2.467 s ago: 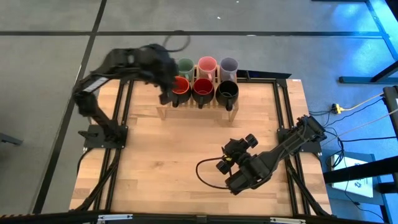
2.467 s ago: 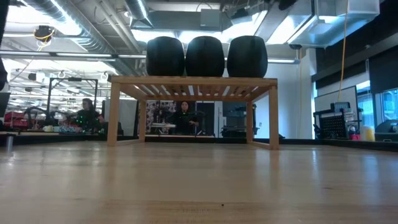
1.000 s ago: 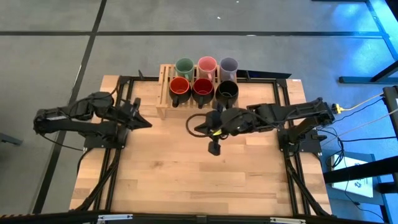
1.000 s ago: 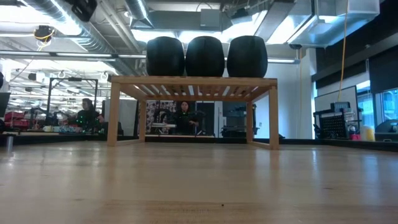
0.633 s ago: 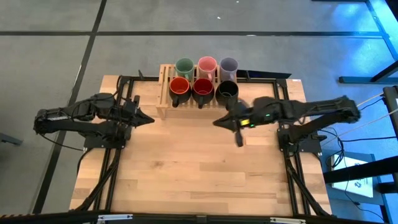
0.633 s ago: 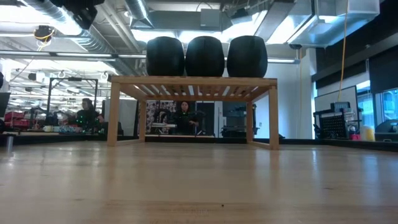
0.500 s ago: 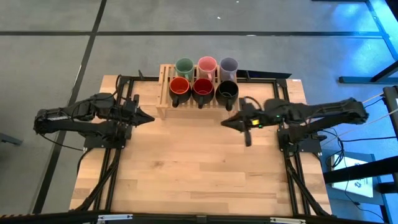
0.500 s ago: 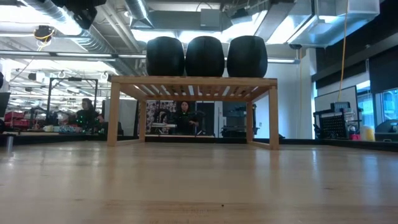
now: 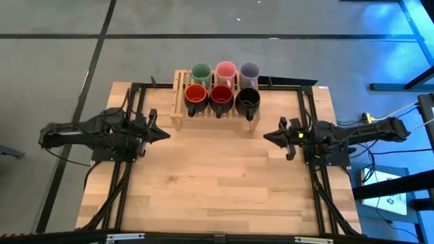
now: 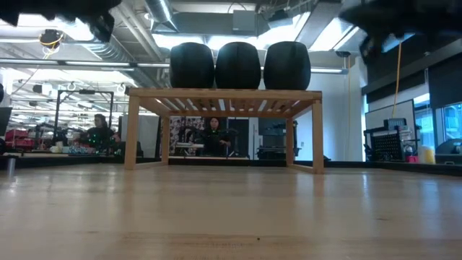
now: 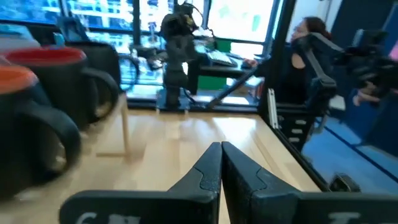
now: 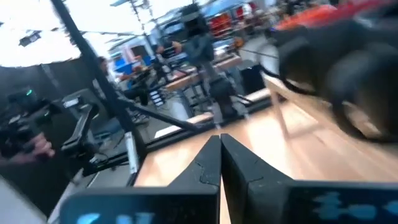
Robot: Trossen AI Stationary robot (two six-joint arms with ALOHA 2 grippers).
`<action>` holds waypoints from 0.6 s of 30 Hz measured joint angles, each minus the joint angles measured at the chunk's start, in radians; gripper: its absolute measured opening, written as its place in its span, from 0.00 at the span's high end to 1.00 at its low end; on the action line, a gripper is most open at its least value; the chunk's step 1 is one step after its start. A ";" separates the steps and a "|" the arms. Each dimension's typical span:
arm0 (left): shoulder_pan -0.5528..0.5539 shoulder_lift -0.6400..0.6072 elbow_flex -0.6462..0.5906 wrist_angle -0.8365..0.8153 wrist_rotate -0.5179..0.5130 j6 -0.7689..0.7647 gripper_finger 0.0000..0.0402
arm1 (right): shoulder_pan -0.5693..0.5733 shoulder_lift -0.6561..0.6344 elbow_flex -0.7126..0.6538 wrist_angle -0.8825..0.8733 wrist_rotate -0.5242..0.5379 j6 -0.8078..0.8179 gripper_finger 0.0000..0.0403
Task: Place coffee mugs
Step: Return to Home Position
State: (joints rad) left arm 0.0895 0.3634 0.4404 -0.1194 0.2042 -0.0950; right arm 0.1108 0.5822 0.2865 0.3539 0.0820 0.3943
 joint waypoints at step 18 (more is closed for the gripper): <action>0.000 -0.196 -0.291 0.187 0.026 -0.035 0.99 | 0.000 -0.386 -0.217 -0.074 0.084 -0.110 1.00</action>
State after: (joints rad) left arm 0.0895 0.1676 0.1490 0.0679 0.2298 -0.1305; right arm 0.1108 0.1961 0.0693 0.2799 0.1665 0.2842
